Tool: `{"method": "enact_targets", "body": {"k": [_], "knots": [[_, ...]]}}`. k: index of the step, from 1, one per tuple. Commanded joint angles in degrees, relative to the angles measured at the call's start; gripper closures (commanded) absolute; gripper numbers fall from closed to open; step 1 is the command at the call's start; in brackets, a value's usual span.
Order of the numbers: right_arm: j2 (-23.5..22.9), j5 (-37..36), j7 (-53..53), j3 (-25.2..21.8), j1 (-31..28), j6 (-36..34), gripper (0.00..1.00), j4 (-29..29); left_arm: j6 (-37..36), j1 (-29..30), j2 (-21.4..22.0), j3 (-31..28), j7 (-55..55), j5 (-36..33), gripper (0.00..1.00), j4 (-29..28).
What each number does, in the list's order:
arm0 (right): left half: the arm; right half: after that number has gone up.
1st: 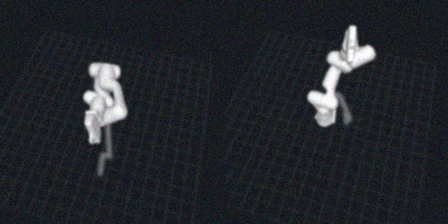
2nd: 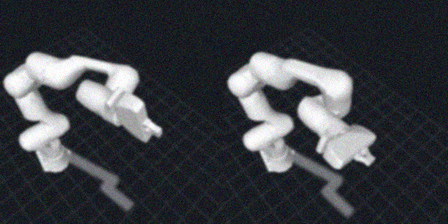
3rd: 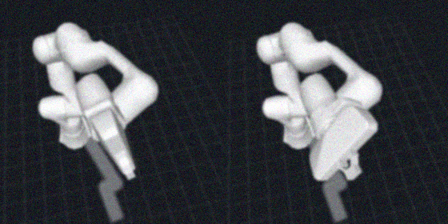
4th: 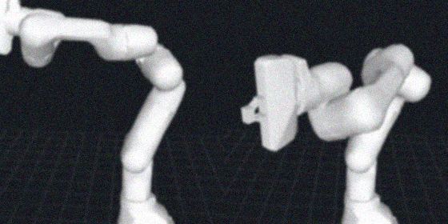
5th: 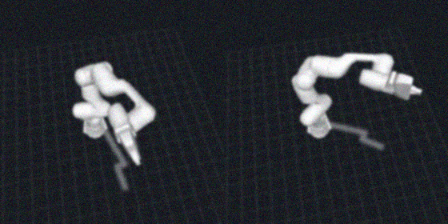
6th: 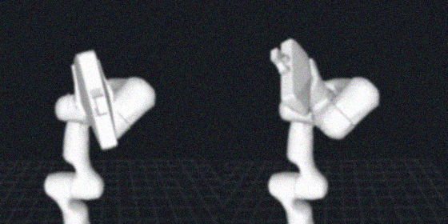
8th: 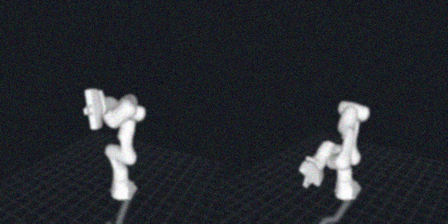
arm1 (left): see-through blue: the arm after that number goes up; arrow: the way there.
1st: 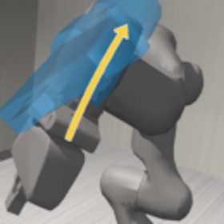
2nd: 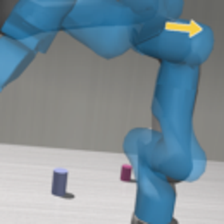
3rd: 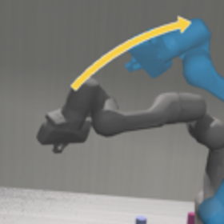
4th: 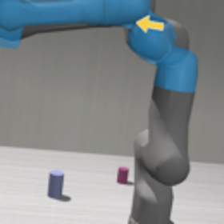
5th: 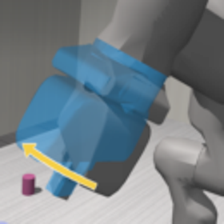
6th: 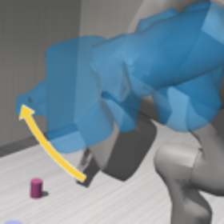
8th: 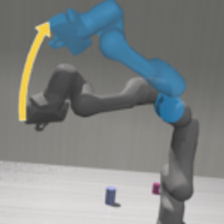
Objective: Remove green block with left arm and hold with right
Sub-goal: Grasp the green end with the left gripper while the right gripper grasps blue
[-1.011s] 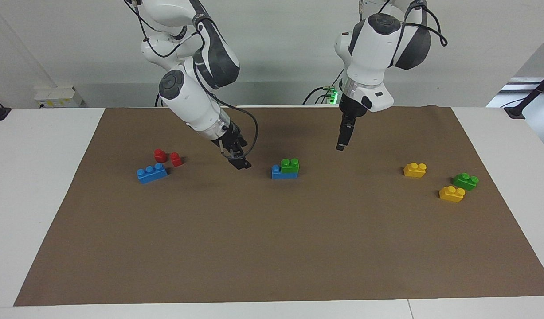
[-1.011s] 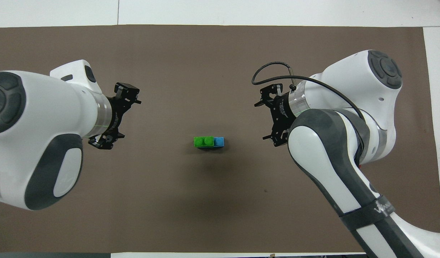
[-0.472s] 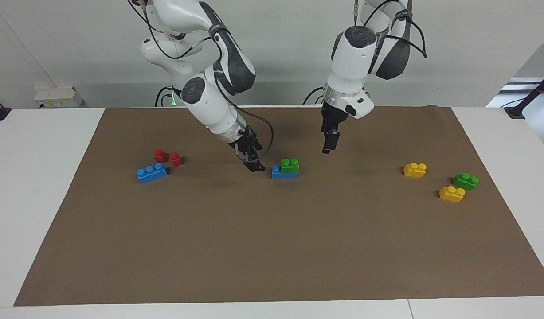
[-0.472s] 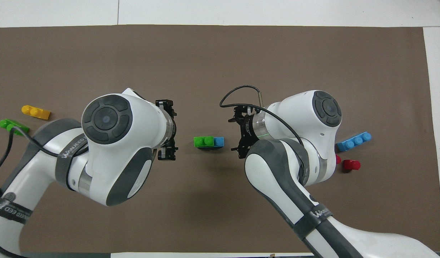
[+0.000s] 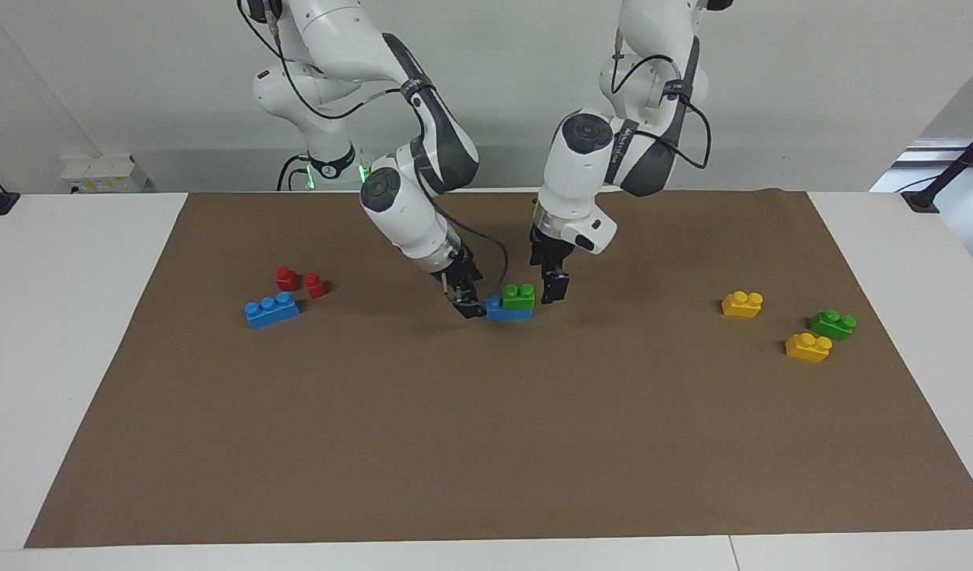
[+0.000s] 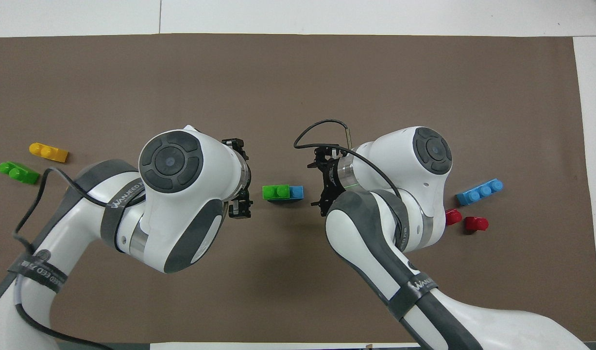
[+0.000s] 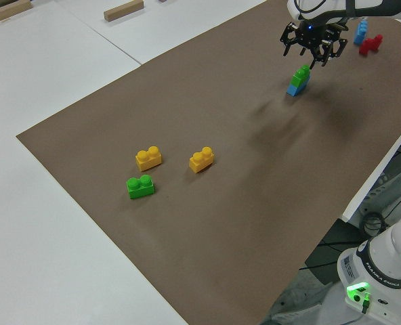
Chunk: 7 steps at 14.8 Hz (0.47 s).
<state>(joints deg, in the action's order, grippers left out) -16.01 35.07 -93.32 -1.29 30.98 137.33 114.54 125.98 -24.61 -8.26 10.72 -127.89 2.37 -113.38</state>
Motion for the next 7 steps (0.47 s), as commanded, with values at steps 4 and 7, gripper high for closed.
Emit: {"method": "enact_targets", "body": {"k": [4,7], "knots": [[-2.18,2.81,0.59,-0.11,1.89,6.01,0.06,1.30,5.41,-2.29,0.27,-0.96,-8.16,-2.99,0.00,-3.77],[-2.88,2.90,1.47,-0.11,2.68,7.51,0.06,1.82,6.03,-2.81,-0.79,-0.96,-8.34,-2.99,0.00,-3.77]]}}
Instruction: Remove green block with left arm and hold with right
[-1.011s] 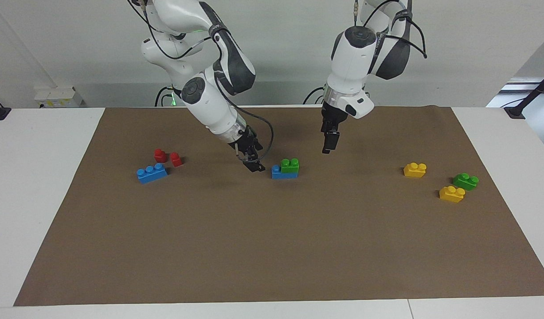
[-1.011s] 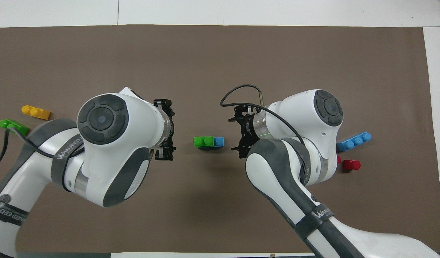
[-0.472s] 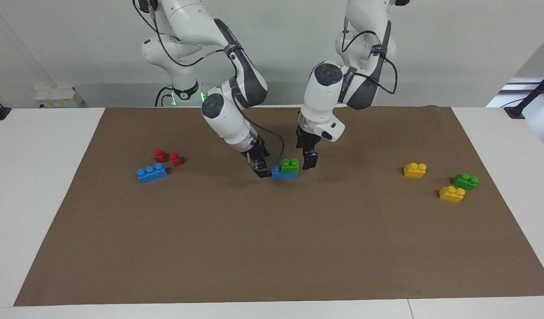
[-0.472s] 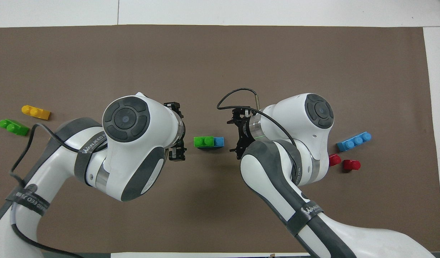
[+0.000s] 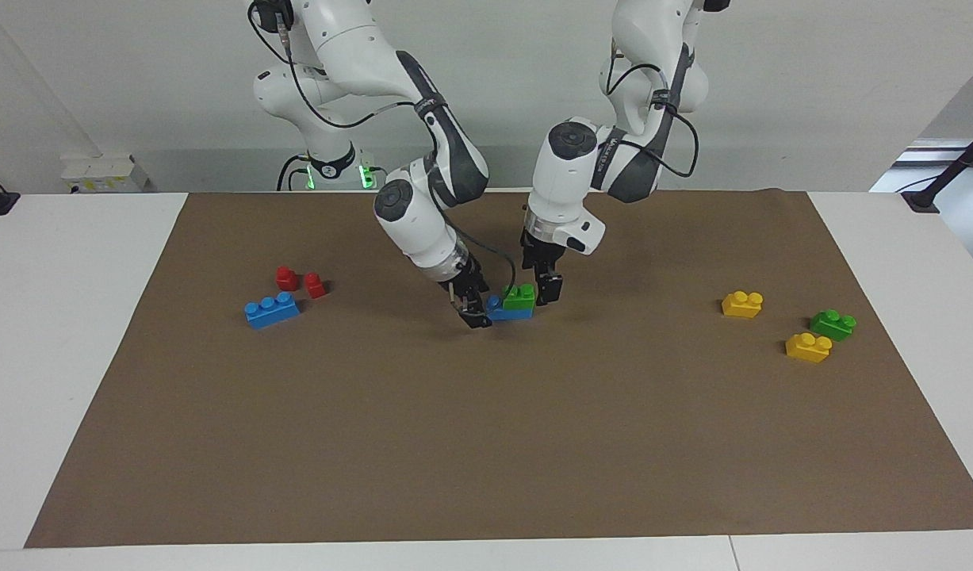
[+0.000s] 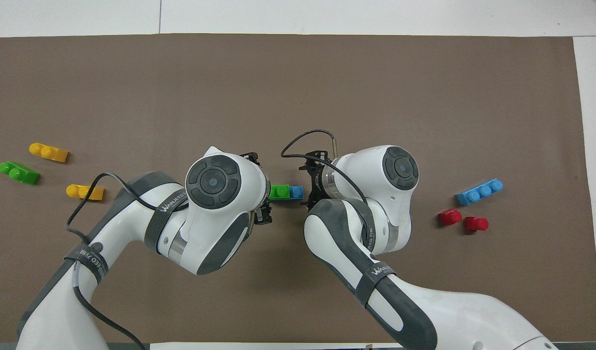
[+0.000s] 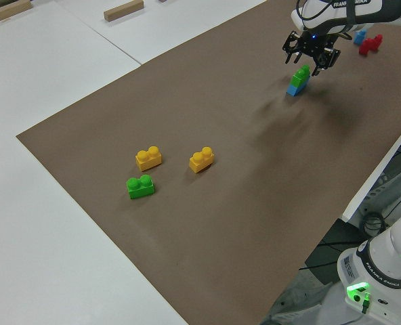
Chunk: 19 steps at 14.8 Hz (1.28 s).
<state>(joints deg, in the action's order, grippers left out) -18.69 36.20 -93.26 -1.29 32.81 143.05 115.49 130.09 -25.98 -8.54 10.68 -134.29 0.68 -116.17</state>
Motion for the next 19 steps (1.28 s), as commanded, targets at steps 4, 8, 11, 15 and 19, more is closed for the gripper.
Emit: {"method": "enact_targets", "body": {"k": [4,8,11,15,19], "knots": [[-1.09,2.47,2.73,-0.12,1.47,3.99,0.07,1.22,2.96,-2.93,-3.23,-0.92,-6.05,-5.24,0.00,-0.73],[-1.35,2.56,2.82,-0.12,2.52,5.04,0.07,1.31,2.80,-3.20,-3.50,-0.92,-6.33,-5.69,0.00,-0.64],[-1.35,2.47,3.60,-0.12,2.61,5.13,0.19,1.40,2.62,-3.20,-3.50,-0.92,-6.24,-5.95,0.00,-0.73],[-1.44,2.47,3.96,-0.12,2.26,4.96,0.89,1.23,2.62,-3.20,-3.50,-0.92,-6.33,-6.66,0.01,-0.73],[-1.44,2.56,4.05,-0.12,1.82,4.69,1.00,1.05,2.71,-3.20,-3.50,-0.92,-6.24,-6.66,0.01,-0.73]]}}
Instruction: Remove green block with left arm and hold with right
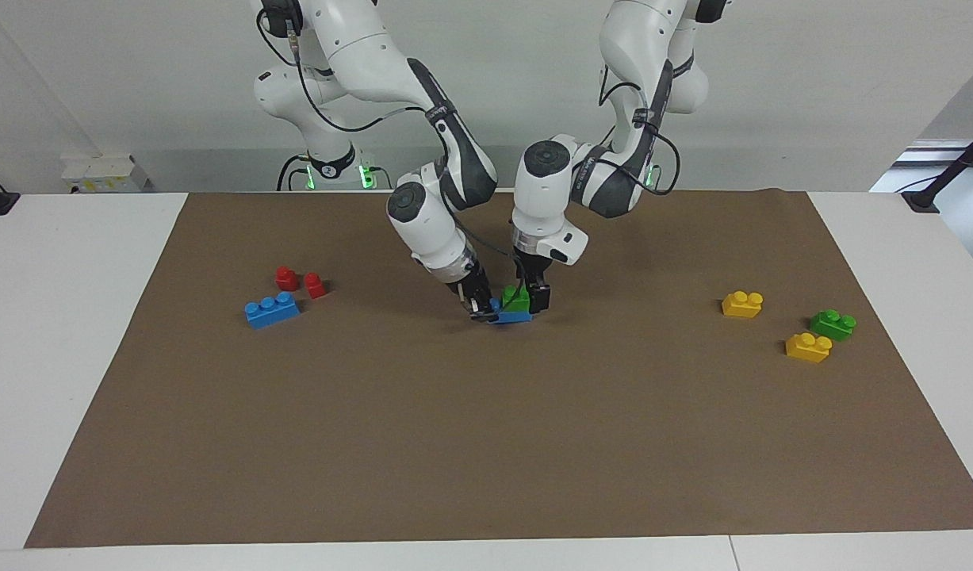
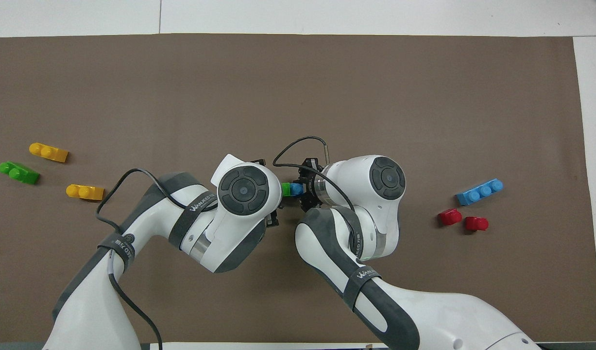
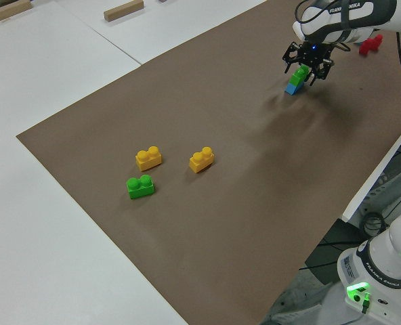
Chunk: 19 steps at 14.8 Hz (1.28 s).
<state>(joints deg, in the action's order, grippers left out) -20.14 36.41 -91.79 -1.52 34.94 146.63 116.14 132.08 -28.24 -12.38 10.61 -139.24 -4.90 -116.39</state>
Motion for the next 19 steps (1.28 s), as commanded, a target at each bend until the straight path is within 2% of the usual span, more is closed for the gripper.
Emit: {"method": "enact_targets", "body": {"k": [1,2,4,7,8,9,11,12,16,19], "knots": [[0.02,2.35,2.58,0.11,-0.32,1.20,1.00,0.40,0.73,-0.94,0.34,-0.85,-1.38,-1.08,0.01,-0.51],[0.02,2.35,2.58,0.11,-0.32,1.20,1.00,0.31,0.81,-1.03,0.34,-0.85,-1.39,-1.08,0.03,-0.59],[0.02,2.34,2.58,0.11,-0.32,1.29,1.00,0.22,1.16,-1.11,0.34,-0.85,-1.39,-1.26,0.16,-0.51],[0.02,2.35,2.58,0.11,-0.32,1.29,1.00,0.14,1.43,-1.82,0.34,-0.85,-1.47,-1.34,0.31,-0.60],[0.02,2.35,2.58,0.11,-0.32,1.29,1.00,0.14,1.25,-1.82,0.34,-0.85,-1.47,-1.61,0.40,-0.60],[0.02,2.35,2.58,0.11,-0.32,1.29,1.00,0.14,1.34,-1.82,0.34,-0.85,-1.47,-1.61,0.63,-0.60],[0.02,2.35,2.58,0.11,-0.32,1.29,1.00,0.14,1.34,-1.82,0.34,-0.85,-1.39,-1.70,0.93,-0.60],[0.02,2.35,2.58,0.11,-0.32,1.37,1.00,0.14,1.34,-1.82,0.34,-0.85,-1.21,-1.61,1.00,-0.51],[-0.16,2.35,2.58,0.11,-0.23,1.37,1.00,0.05,1.08,-0.59,1.13,-0.77,1.24,-1.61,1.00,-0.42],[-0.16,2.35,2.58,0.11,-0.23,1.46,1.00,0.14,-0.67,1.17,3.85,-0.68,2.74,-1.61,1.00,-0.07]]}}
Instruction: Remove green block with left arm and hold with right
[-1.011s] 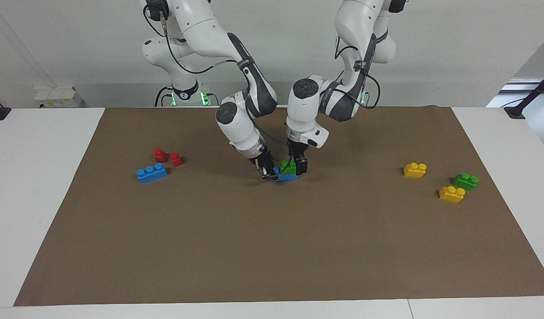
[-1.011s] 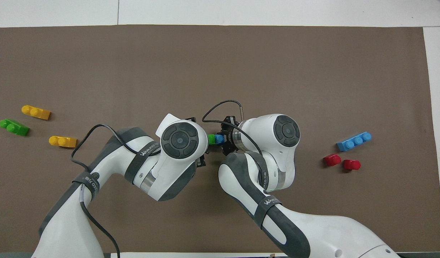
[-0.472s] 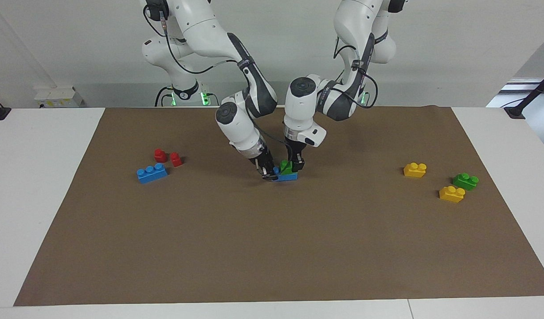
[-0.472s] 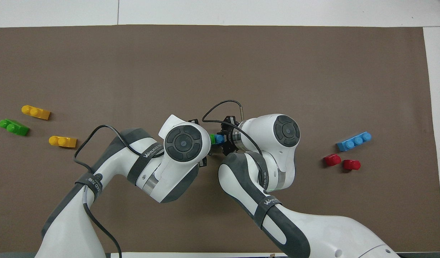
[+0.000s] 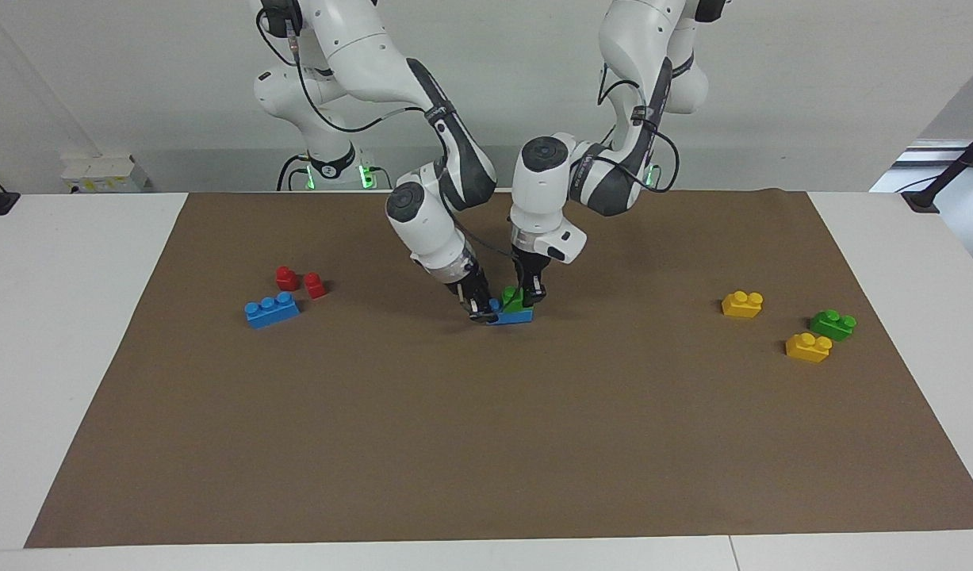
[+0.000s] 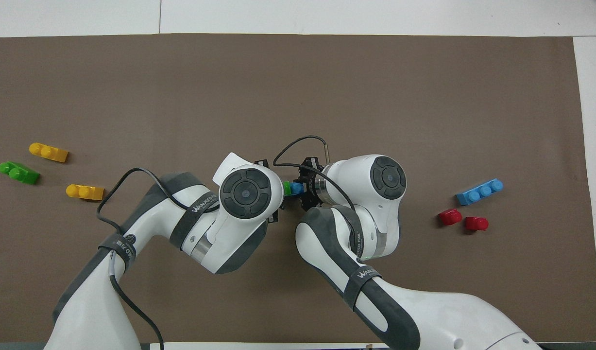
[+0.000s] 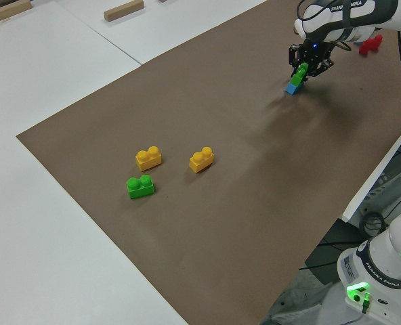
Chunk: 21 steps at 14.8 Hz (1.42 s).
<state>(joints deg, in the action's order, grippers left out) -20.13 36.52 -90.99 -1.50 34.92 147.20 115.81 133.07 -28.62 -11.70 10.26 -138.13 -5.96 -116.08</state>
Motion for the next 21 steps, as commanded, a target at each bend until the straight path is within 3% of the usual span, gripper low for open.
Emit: {"method": "enact_targets", "body": {"k": [1,6,9,13,17,21], "knots": [[-0.17,2.24,1.78,0.10,-0.20,0.90,1.00,0.47,-2.37,2.07,3.70,-0.24,2.77,-0.46,1.00,-0.20],[-0.17,2.15,1.61,0.10,-0.64,0.20,1.00,-0.58,-4.39,4.71,7.56,-0.24,4.70,0.16,1.00,-0.02],[0.01,1.97,2.39,-0.08,-4.67,-6.80,1.00,-5.58,-6.94,8.13,8.19,-0.42,9.87,0.16,1.00,1.03],[1.41,1.09,9.49,-0.26,-13.97,-17.80,1.00,-10.69,-7.82,15.16,8.19,-0.42,25.68,0.16,1.00,1.38],[2.11,1.01,22.32,-0.34,-26.36,-25.45,1.00,-9.73,-7.38,22.36,7.75,-0.33,41.15,0.77,1.00,1.38],[2.47,-1.45,29.80,-0.61,-35.08,-30.12,1.00,-7.89,-7.03,29.48,7.57,-0.42,55.49,3.24,1.00,1.30]]}}
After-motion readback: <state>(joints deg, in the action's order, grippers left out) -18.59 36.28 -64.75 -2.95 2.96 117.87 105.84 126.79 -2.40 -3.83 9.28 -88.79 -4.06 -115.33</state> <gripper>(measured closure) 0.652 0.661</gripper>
